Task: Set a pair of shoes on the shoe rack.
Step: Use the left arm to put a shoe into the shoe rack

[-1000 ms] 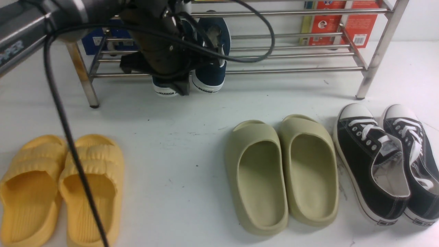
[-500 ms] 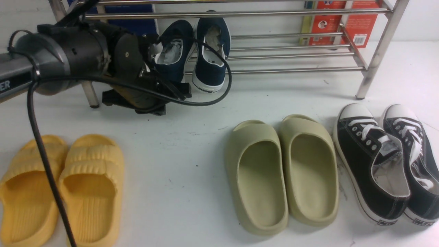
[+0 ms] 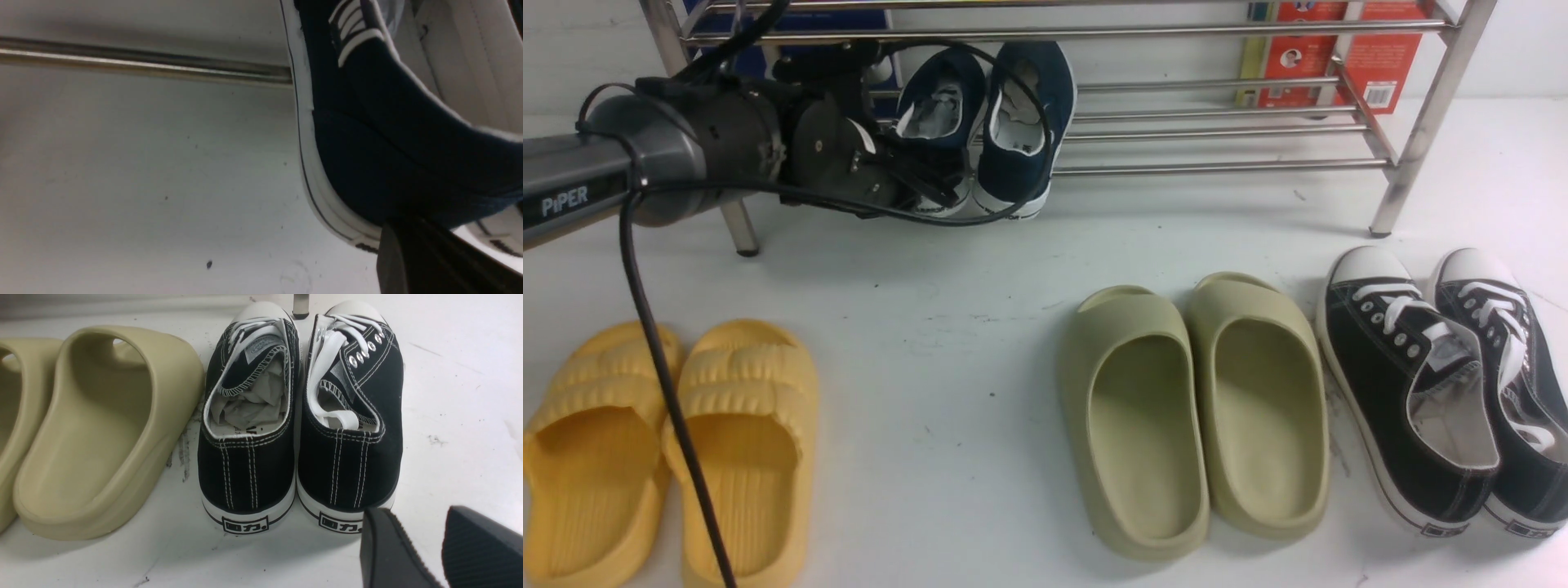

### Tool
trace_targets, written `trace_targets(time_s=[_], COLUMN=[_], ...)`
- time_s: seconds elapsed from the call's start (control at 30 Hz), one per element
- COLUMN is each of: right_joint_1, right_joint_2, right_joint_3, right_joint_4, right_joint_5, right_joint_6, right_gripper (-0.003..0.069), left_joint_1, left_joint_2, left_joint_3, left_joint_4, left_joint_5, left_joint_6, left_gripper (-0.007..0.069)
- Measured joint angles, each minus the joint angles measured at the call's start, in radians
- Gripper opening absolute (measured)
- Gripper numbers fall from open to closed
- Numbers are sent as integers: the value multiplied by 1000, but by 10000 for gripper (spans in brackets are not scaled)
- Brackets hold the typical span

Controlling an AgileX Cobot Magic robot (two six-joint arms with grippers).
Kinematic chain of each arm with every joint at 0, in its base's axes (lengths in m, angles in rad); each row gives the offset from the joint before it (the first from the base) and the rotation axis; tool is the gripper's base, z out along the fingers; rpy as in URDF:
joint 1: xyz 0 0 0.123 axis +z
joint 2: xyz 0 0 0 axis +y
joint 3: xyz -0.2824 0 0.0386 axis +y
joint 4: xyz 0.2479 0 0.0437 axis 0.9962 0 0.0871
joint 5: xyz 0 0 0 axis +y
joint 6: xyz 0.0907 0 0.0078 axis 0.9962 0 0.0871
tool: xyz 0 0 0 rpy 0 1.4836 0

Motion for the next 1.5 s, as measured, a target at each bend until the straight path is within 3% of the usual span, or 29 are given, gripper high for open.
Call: trace_targets(time_s=[0.17,0.33,0.43,0.6,0.87,1.17,1.3,1.5], right_joint_1=[0,0,0,0,0,0,0,0], right_joint_2=[0,0,0,0,0,0,0,0], right_joint_3=[0,0,0,0,0,0,0,0], right_joint_4=[0,0,0,0,0,0,0,0], right_joint_5=[0,0,0,0,0,0,0,0], right_joint_6=[0,0,0,0,0,0,0,0], right_gripper=[246,246,246,246,246,246,246,246], left_joint_1=[0,-1,-25,-107,-139,-140,-142,-149], left_joint_2=[1,-36,-93,-117,-10,50,51,50], left_joint_3=[0,0,0,-4,-6,-6,-6,-6], left_joint_4=[10,-46,-98,-166,-183,-176,-176,-176], left_joint_5=[3,145,273,315,170,-171,-219,-173], left_joint_6=[0,0,51,170,200,206,207,206], left_gripper=[-13,-13,-13,-13,-13,-13,-13,-13])
